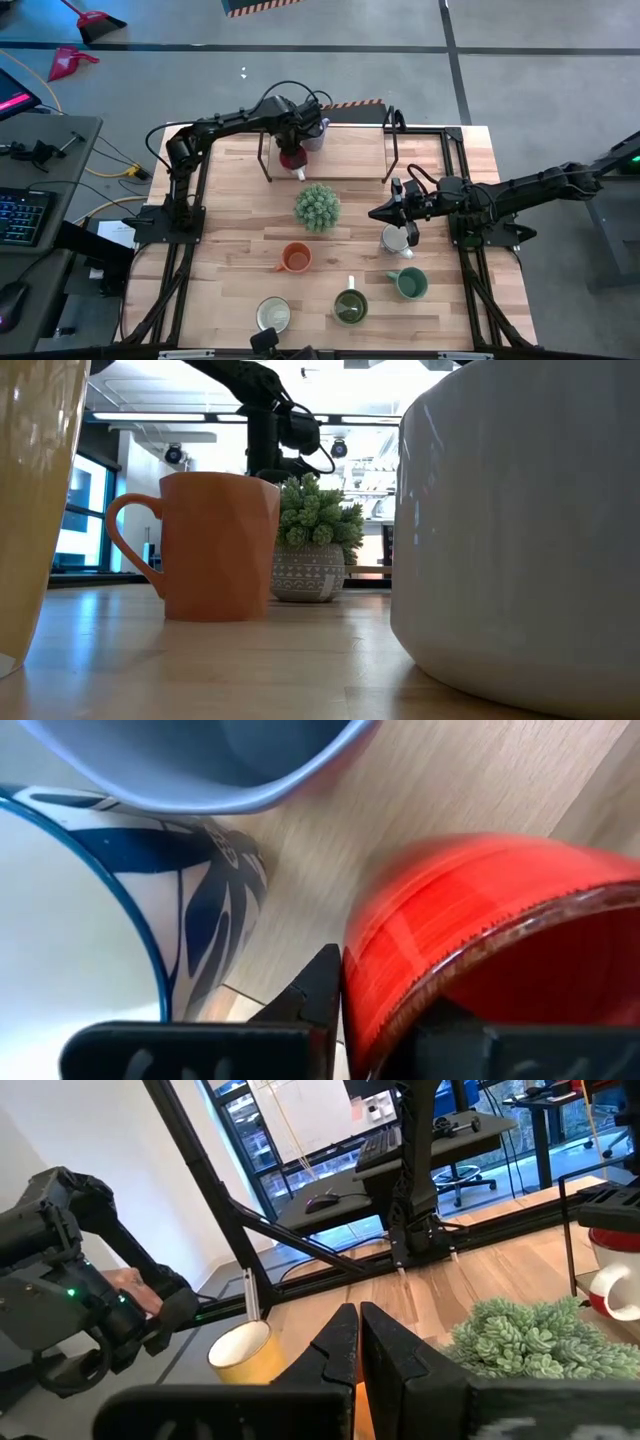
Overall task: Place coffee mugs
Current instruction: Put the red mug on the shelf
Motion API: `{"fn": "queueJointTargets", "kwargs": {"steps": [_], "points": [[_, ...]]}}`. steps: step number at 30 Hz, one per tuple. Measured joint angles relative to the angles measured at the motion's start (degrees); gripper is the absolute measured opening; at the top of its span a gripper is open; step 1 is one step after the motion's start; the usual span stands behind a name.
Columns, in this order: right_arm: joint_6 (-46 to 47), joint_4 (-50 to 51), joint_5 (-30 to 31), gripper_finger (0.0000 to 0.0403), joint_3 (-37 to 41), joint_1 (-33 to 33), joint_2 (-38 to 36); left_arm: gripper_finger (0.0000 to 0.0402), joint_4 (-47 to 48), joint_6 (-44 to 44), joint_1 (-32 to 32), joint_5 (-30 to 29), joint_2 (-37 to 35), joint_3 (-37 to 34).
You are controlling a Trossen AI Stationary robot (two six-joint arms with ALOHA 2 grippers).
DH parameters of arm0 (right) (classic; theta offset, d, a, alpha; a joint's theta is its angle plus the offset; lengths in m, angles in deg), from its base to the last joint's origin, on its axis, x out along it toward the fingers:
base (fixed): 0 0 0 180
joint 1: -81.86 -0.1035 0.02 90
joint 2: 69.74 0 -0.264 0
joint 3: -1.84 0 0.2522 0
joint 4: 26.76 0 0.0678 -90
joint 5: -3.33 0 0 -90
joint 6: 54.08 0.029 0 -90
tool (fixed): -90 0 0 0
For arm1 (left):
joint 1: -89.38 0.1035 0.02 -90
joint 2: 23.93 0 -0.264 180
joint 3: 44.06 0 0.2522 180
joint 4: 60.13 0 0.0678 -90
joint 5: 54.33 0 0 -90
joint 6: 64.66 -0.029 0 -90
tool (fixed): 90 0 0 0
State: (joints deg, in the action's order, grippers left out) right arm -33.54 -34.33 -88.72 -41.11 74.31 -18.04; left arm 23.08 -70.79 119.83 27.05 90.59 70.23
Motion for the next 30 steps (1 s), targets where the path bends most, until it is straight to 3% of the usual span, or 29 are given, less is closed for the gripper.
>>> {"fn": "queueJointTargets", "kwargs": {"steps": [12,30], "points": [[0.0,-0.3,-0.2,0.0,0.0,0.0,0.0,0.0053,-0.2,1.0,0.2,0.6,0.0,0.0],[-0.2,-0.3,-0.2,0.0,0.0,0.0,0.0,0.0122,0.0,1.6,0.2,0.4,-0.6,0.0]]}}
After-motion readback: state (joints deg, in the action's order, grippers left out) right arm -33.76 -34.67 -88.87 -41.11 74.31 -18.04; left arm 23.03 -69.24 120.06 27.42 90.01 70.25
